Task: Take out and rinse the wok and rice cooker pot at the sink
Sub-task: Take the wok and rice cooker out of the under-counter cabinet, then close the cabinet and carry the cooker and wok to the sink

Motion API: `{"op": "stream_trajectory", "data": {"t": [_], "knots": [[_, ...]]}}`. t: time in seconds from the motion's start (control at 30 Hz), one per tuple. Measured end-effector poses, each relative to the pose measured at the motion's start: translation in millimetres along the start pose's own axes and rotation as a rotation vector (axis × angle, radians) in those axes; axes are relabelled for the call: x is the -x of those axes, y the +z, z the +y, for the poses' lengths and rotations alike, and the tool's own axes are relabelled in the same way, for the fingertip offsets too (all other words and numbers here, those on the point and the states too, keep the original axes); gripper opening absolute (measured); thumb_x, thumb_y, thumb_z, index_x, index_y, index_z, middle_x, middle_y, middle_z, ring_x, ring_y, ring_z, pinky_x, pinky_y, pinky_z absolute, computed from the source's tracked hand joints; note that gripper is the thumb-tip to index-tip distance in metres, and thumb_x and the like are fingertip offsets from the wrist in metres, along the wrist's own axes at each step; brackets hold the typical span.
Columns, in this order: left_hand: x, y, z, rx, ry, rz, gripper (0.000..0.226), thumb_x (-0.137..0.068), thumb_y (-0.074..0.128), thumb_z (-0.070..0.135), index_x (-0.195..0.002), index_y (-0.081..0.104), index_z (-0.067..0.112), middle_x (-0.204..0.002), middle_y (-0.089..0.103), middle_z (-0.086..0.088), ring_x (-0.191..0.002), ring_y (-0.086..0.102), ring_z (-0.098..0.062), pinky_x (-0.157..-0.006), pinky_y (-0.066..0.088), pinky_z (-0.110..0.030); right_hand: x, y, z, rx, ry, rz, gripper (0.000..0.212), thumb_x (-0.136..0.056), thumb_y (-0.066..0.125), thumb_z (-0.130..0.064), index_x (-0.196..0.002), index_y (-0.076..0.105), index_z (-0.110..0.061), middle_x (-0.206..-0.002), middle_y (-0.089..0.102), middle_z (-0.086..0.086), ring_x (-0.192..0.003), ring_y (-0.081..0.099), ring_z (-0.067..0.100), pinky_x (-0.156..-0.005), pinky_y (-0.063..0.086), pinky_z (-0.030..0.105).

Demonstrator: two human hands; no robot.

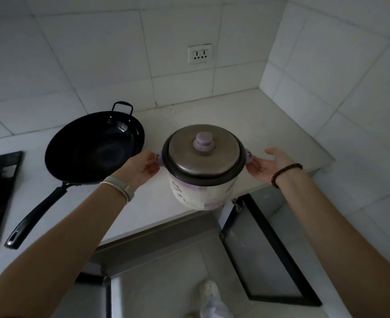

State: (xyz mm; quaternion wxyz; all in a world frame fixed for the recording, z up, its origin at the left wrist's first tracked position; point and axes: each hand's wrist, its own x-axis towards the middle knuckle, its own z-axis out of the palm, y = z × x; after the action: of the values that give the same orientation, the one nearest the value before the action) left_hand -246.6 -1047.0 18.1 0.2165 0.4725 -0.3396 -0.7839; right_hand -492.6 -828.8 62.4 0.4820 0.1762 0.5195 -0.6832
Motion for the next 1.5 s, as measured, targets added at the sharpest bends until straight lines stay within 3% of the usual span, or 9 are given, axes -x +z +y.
{"op": "stream_trajectory", "data": {"t": [0.07,0.2,0.33,0.43,0.63,0.83,1.17,1.3,1.5], "knots": [[-14,12,0,-0.022,-0.012,0.027,0.035,-0.09,0.036,0.002,-0.059,0.028,0.015,-0.033,0.028,0.003,-0.029,0.028,-0.008,-0.05,0.036,-0.017,-12,-1,-10,-0.003,-0.001,0.013,0.041,-0.096,0.045,-0.027,-0.12,0.056,0.003,-0.116,0.063,0.017,-0.108,0.061,0.026,-0.102,0.046,0.036],[-40,36,3,-0.057,-0.042,0.054,0.031,-0.095,0.036,0.008,-0.064,0.035,0.013,-0.031,0.036,0.003,-0.026,0.034,-0.009,-0.04,0.039,-0.017,-37,1,-32,0.009,0.003,0.029,0.04,-0.096,0.044,-0.028,-0.117,0.056,0.003,-0.109,0.064,0.018,-0.103,0.062,0.026,-0.099,0.048,0.035],[-67,61,9,-0.057,-0.046,0.106,0.025,-0.099,0.039,0.017,-0.08,0.052,0.006,-0.043,0.051,-0.003,-0.036,0.047,-0.01,-0.051,0.043,-0.02,-64,3,-54,0.01,0.014,0.025,0.037,-0.097,0.044,-0.029,-0.11,0.058,0.003,-0.108,0.064,0.017,-0.105,0.061,0.026,-0.101,0.046,0.035],[-89,73,15,-0.067,-0.068,0.109,0.024,-0.099,0.038,0.017,-0.082,0.051,0.005,-0.04,0.052,-0.002,-0.03,0.041,-0.009,-0.039,0.037,-0.019,-83,6,-70,0.013,0.026,0.033,0.037,-0.097,0.044,-0.029,-0.111,0.057,0.003,-0.11,0.064,0.017,-0.108,0.06,0.026,-0.103,0.045,0.036],[-124,88,24,-0.049,-0.086,0.147,0.014,-0.09,0.038,0.009,-0.084,0.05,0.007,-0.075,0.059,-0.009,-0.061,0.052,-0.017,-0.064,0.046,-0.026,-115,9,-87,0.004,0.054,0.039,0.036,-0.097,0.044,-0.028,-0.107,0.058,0.003,-0.104,0.064,0.018,-0.101,0.06,0.028,-0.105,0.044,0.038],[-144,94,30,-0.034,-0.08,0.143,0.01,-0.087,0.038,0.006,-0.084,0.048,0.008,-0.068,0.058,-0.008,-0.058,0.046,-0.015,-0.062,0.04,-0.025,-131,9,-100,0.008,0.065,0.026,0.036,-0.097,0.045,-0.028,-0.106,0.058,0.004,-0.112,0.064,0.02,-0.11,0.06,0.029,-0.104,0.044,0.04],[-140,96,30,-0.114,-0.064,0.146,0.02,-0.098,0.041,0.016,-0.098,0.057,0.005,-0.088,0.062,-0.009,-0.074,0.058,-0.018,-0.08,0.047,-0.032,-129,7,-102,0.036,0.069,-0.022,0.041,-0.099,0.04,-0.03,-0.114,0.054,0.006,-0.12,0.059,0.021,-0.116,0.055,0.03,-0.108,0.039,0.039],[-129,92,29,-0.147,-0.058,0.11,0.026,-0.101,0.04,0.023,-0.115,0.052,0.004,-0.106,0.062,-0.01,-0.103,0.059,-0.024,-0.097,0.044,-0.036,-119,5,-99,0.085,0.048,-0.033,0.048,-0.101,0.037,-0.033,-0.132,0.045,0.003,-0.13,0.053,0.022,-0.126,0.048,0.032,-0.111,0.035,0.042],[-94,73,5,-0.091,0.038,0.147,0.026,-0.101,0.042,0.023,-0.119,0.053,0.007,-0.122,0.057,-0.011,-0.11,0.056,-0.026,-0.093,0.045,-0.037,-97,-19,-78,0.071,0.038,-0.058,0.057,-0.102,0.034,-0.039,-0.141,0.038,0.001,-0.142,0.045,0.021,-0.131,0.043,0.034,-0.109,0.034,0.042]]}}
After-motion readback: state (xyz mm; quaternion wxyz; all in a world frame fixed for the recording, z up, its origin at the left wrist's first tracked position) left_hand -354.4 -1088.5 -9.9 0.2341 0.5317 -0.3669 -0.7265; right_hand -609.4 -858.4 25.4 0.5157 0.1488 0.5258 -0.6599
